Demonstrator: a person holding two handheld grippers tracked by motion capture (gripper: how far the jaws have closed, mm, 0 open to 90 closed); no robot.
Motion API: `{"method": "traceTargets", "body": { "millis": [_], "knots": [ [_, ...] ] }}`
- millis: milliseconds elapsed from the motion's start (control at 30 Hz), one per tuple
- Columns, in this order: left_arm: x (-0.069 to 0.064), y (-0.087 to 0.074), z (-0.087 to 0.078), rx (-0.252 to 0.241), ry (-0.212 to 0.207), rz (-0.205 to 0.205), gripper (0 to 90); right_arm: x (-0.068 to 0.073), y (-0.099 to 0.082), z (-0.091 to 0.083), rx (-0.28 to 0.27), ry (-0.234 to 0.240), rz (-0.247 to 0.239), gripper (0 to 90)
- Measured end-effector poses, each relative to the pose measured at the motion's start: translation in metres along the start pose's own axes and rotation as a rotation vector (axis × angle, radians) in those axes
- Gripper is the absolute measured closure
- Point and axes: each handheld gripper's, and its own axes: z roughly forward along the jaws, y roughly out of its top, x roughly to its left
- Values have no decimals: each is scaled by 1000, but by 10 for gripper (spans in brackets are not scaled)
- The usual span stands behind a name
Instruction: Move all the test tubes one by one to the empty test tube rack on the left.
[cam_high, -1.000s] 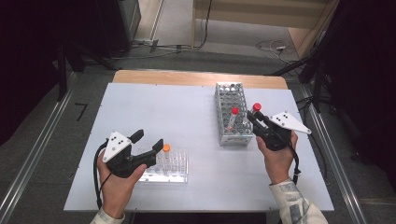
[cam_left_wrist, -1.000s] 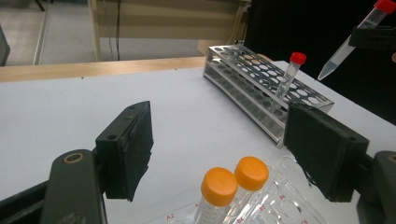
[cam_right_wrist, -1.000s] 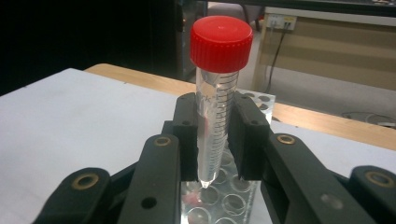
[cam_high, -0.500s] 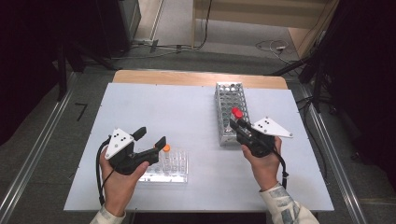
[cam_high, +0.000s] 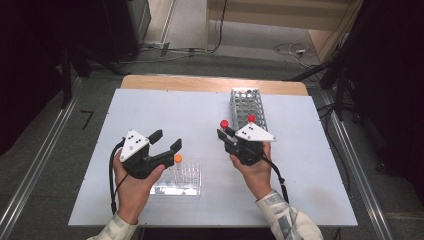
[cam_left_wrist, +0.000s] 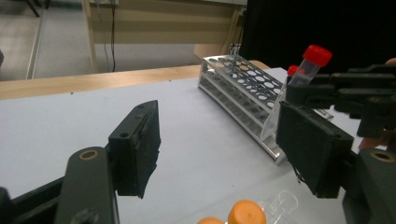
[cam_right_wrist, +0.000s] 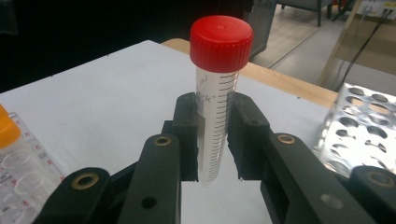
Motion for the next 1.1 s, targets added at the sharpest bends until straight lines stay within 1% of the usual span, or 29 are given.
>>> {"method": "traceTargets", "body": {
  "millis": [100, 267, 333, 433, 633, 733, 833, 1100],
  "knots": [
    [-5, 4, 6, -1, -19, 6, 331, 8, 3, 11, 11, 14, -16, 712],
    [-8, 9, 17, 1, -36, 11, 348, 21, 7, 26, 31, 43, -48, 712],
    [-9, 10, 21, 10, -48, 8, 367, 24, 8, 31, 38, 53, -53, 712],
    [-11, 11, 26, 12, -51, 19, 392, 28, 8, 35, 45, 64, -49, 712],
    [-16, 15, 39, 24, -70, 40, 426, 33, 7, 39, 53, 84, -56, 712],
    [-18, 16, 45, 40, -74, 59, 470, 35, 7, 39, 56, 92, -63, 712],
    [-20, 16, 51, 49, -76, 68, 520, 36, 7, 39, 54, 101, -71, 712],
    [-22, 17, 57, 57, -68, 91, 621, 40, 8, 39, 56, 112, -71, 712]
  ]
}}
